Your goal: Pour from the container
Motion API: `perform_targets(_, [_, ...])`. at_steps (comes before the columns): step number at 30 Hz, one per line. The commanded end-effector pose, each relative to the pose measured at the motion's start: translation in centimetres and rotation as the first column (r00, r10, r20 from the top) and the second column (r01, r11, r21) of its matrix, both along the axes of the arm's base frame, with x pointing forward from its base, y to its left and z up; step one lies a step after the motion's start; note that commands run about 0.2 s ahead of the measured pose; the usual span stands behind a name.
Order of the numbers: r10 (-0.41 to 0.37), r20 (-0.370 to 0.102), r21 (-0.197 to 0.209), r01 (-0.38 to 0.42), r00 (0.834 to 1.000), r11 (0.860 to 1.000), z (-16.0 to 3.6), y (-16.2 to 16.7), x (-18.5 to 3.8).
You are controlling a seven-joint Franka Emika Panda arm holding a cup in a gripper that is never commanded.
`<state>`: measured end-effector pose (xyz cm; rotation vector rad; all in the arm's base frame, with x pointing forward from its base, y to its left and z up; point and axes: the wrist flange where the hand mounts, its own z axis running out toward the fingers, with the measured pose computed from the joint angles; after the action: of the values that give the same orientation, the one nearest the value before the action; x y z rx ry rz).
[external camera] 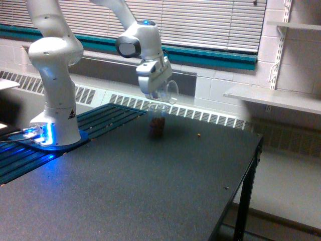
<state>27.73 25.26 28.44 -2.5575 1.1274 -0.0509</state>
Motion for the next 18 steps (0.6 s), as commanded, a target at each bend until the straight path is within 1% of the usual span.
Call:
perform_targets(1, [0.325, 0.206, -0.113, -0.308, 0.923, 0.945, 1.0, -3.2, 1.0])
perform_targets(2, [0.335, 0.2, -0.116, -0.317, 0.921, 0.941, 0.9, -4.0, 0.7])
perform_targets(3, [0.326, 0.17, -0.112, -0.311, 0.93, 0.944, 0.0, -5.0, 0.3])
perform_targets(4, [0.301, 0.162, -0.102, -0.287, 0.94, 0.952, -0.1, -5.6, 0.2])
perform_targets(6, [0.214, 0.143, -0.076, -0.205, 0.966, 0.976, -0.3, -7.5, 0.2])
perform_targets(9, [0.178, 0.149, -0.107, -0.164, 0.973, 0.981, -0.1, -10.5, 0.7])
perform_targets(11, [0.173, 0.136, -0.118, -0.158, 0.975, 0.98, 0.0, -11.6, 1.0])
perform_targets(14, [0.123, 0.124, -0.116, -0.108, 0.985, 0.987, 0.3, -12.4, 1.7])
perform_targets(15, [0.118, 0.138, -0.112, -0.102, 0.983, 0.988, 1.0, -12.4, 2.3])
perform_targets(17, [0.134, 0.155, -0.12, -0.116, 0.979, 0.986, 1.8, -12.3, 2.9])
perform_targets(18, [0.139, 0.154, -0.124, -0.12, 0.978, 0.985, 2.0, -12.1, 3.0])
